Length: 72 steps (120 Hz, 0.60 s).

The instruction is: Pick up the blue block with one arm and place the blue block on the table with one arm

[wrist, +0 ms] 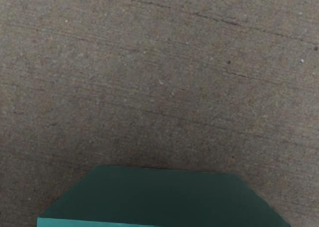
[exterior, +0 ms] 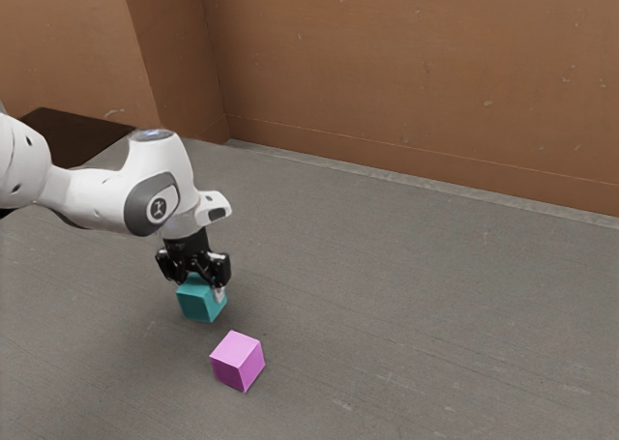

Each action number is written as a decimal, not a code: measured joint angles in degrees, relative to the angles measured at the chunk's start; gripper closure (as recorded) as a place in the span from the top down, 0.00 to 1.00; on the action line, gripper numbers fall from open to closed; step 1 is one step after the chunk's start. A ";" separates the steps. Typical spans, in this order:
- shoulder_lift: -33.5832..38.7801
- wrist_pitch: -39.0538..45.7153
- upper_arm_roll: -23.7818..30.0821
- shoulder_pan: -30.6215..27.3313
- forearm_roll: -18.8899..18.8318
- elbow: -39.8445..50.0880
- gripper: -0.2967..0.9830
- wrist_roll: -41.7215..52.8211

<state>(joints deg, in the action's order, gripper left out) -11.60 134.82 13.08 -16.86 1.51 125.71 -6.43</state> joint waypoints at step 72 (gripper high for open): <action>16.82 -31.42 -4.61 18.21 -3.99 -31.31 0.75 14.66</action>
<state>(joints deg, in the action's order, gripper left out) 5.22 103.40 8.47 1.35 -2.49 94.40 8.23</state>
